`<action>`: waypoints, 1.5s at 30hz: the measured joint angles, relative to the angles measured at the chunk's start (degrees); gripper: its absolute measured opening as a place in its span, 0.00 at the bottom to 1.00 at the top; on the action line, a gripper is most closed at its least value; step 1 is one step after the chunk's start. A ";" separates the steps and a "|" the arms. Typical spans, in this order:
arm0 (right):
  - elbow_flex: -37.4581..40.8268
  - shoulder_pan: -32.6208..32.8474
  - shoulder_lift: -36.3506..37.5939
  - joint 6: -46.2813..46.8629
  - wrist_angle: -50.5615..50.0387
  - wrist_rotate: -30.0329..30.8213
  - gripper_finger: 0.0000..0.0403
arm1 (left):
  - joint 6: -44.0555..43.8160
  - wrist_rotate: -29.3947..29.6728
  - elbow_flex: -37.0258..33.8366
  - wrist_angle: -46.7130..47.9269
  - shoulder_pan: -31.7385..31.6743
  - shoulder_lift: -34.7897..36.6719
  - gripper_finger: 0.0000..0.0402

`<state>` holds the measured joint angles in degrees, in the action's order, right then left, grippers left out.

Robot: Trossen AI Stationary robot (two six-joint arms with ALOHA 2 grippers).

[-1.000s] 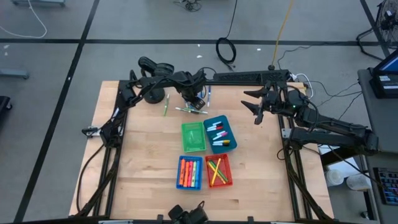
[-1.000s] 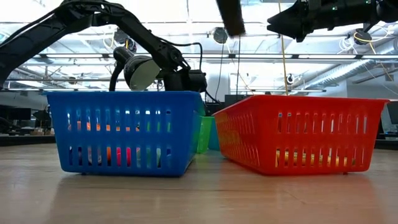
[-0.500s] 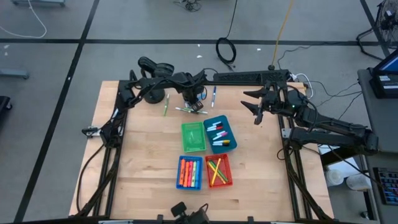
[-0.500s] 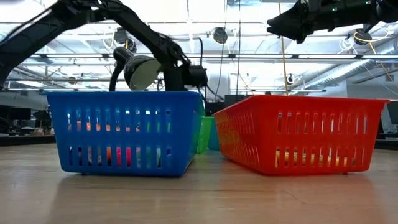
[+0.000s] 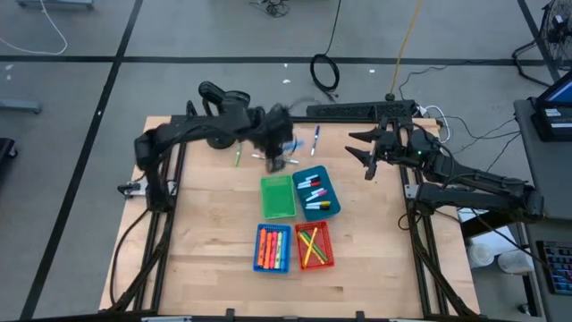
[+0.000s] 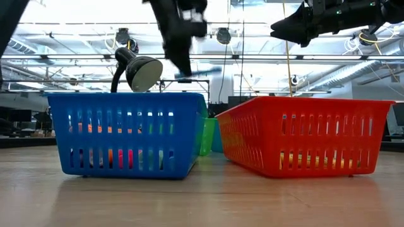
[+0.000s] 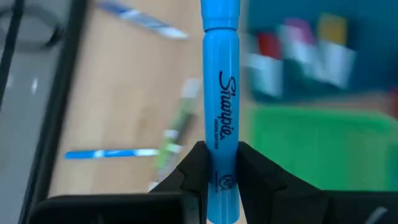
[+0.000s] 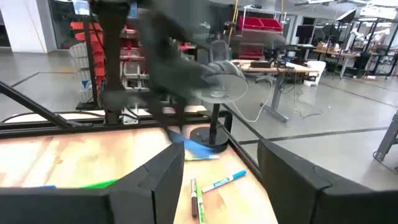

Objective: Pick & Place Markers
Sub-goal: Put the blue highlighter pen into the blue bin, then put the blue marker into the green bin

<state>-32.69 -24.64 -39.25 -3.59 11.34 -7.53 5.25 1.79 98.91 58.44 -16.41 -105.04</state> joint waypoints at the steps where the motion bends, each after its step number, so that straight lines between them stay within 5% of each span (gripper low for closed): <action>1: 0.00 0.00 0.01 0.24 -0.04 0.00 0.48 | 1.30 -0.11 0.00 1.45 2.41 1.35 0.15; 8: 0.00 0.00 0.01 1.46 -0.10 0.00 0.48 | -6.35 -0.16 -1.28 6.20 19.37 5.00 0.15; 16: 0.00 0.00 0.01 2.92 -0.01 0.00 0.48 | -41.30 -0.62 -15.62 -7.38 33.98 3.77 0.15; 21: 0.00 0.01 0.03 2.96 0.76 0.00 0.48 | -53.48 -1.75 -22.50 -15.94 37.69 3.94 0.19; 41: -0.02 0.00 0.02 3.38 -0.23 0.00 0.48 | -56.43 -7.32 -25.77 -22.76 37.82 4.01 0.38; 45: -0.02 0.00 0.03 3.38 -0.51 0.01 0.48 | -48.24 -12.12 -24.68 -21.86 36.34 4.56 0.42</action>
<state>-32.71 -24.64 -39.23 -0.21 10.83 -7.52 -42.99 -10.32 74.24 36.58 19.92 -100.48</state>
